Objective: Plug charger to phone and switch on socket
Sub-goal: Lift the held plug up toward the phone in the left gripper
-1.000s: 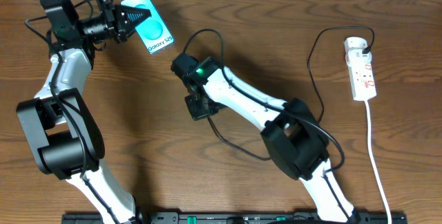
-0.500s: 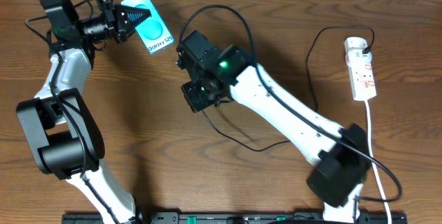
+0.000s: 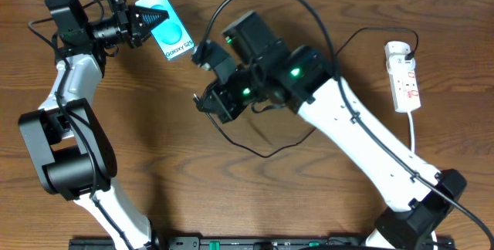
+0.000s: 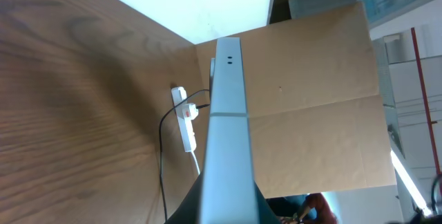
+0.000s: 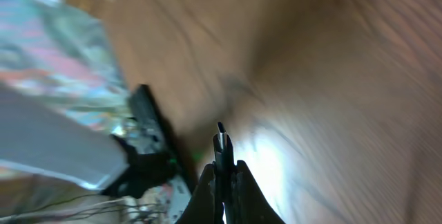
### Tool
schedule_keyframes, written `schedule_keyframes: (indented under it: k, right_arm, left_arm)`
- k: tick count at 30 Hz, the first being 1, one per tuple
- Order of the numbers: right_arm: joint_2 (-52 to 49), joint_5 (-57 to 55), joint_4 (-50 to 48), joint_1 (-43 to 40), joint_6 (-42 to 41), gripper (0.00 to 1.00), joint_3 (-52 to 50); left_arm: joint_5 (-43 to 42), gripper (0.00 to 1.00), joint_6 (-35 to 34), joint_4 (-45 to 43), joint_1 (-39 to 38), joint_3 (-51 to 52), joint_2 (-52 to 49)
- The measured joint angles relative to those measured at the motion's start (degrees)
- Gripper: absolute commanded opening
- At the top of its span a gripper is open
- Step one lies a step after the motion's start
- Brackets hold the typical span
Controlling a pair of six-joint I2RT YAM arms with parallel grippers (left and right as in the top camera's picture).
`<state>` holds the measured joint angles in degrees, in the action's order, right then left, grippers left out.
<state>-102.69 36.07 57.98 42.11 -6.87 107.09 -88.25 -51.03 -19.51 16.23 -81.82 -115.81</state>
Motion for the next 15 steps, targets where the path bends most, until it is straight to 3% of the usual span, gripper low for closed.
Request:
schedule_keyframes:
  k: [15]
  right_arm:
    - [0.0,20.28,-3.65,-12.94,0.48,0.01,0.0]
  left_arm:
    - [0.0,0.07,-1.29,-0.28,0.0,0.0,0.0]
